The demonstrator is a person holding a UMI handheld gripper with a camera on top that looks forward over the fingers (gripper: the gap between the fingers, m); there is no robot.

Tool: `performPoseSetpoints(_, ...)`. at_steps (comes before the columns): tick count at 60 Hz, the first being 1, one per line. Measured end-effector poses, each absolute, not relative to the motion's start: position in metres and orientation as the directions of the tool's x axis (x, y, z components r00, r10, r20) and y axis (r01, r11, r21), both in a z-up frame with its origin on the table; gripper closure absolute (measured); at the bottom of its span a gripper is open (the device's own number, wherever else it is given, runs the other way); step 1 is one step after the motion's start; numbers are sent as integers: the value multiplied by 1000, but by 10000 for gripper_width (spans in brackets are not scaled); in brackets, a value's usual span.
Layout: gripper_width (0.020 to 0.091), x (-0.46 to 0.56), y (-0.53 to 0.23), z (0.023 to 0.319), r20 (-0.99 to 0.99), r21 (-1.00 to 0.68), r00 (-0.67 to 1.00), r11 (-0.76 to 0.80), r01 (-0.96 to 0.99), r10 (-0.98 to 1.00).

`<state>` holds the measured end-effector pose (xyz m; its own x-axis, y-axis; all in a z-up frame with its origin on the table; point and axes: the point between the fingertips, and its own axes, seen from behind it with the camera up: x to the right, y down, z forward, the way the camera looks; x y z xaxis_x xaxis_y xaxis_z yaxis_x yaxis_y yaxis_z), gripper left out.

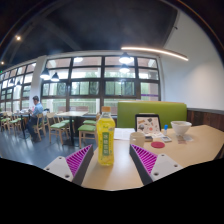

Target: Pour water

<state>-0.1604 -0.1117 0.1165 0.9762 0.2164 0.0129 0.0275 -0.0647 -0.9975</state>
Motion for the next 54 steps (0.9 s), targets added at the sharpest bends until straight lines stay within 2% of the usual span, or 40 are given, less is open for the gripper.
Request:
performPoseSetpoints(12,269,-217,-34,111,89,-990,974,-87,109,206)
performPoseSetpoints(20,278,-209,31,100,116,-985,978,-104,135,174)
performPoseSetpoints(24,678,-211,51,88,149,-977,972,-125,173,183)
performPoseSetpoints(27,695,-217,56,90,150,-980,973,-103,170,176)
performPoseSetpoints(28,735,-216,58,88,167,-977,971,-101,186,172)
performPoseSetpoints(34,826,-218,68,89,198,-973,961,-81,217,194)
performPoseSetpoints(45,827,-220,88,87,78,-987,972,-120,107,220)
performPoseSetpoints(48,826,-222,97,86,-36,-987,971,-162,2,234)
performPoseSetpoints(51,826,-237,94,98,-189,-969,955,-198,-145,228)
performPoseSetpoints(53,826,-239,103,104,-298,-942,930,-223,-250,217)
performPoseSetpoints(54,826,-223,127,97,-352,-925,909,-234,-300,226)
